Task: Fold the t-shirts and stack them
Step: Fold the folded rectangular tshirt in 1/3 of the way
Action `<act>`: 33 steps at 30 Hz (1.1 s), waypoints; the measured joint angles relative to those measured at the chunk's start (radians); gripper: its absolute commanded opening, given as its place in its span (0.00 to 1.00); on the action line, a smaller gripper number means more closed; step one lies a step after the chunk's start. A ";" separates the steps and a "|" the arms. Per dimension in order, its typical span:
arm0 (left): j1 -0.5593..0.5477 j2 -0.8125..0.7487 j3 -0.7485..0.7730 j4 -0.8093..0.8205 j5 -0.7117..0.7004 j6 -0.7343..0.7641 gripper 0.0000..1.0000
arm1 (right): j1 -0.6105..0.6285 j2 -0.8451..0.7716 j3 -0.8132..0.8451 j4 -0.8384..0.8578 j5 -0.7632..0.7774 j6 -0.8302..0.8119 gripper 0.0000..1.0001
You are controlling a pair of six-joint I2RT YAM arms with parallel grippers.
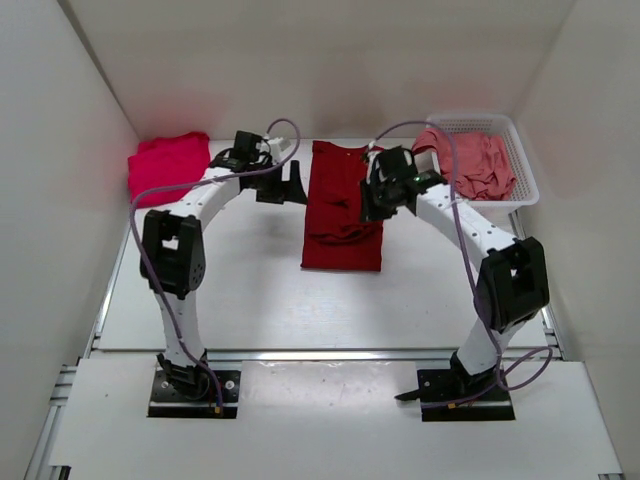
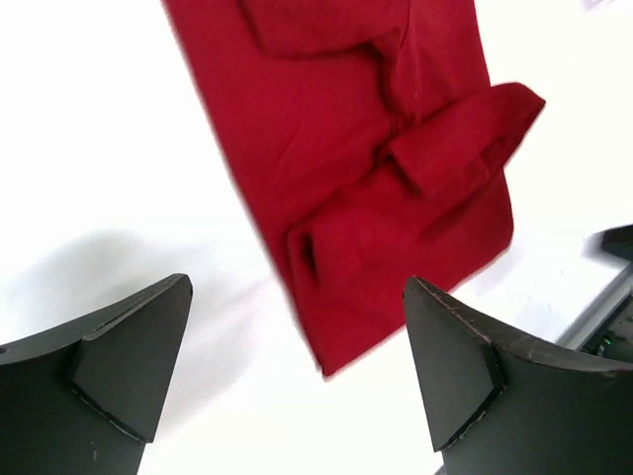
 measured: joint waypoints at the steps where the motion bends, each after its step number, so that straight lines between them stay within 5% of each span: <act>1: 0.013 -0.029 -0.028 0.002 0.003 0.002 0.98 | 0.028 -0.016 -0.040 -0.002 -0.013 0.002 0.00; 8: 0.103 -0.146 -0.222 0.026 0.025 -0.002 0.98 | 0.136 0.100 -0.131 -0.044 -0.024 0.006 0.00; 26: 0.120 -0.148 -0.303 0.023 0.029 -0.002 0.99 | 0.145 0.367 0.159 -0.072 0.093 -0.014 0.00; 33: 0.141 -0.148 -0.303 0.026 0.033 -0.004 0.99 | 0.116 0.499 0.393 -0.109 0.205 -0.016 0.00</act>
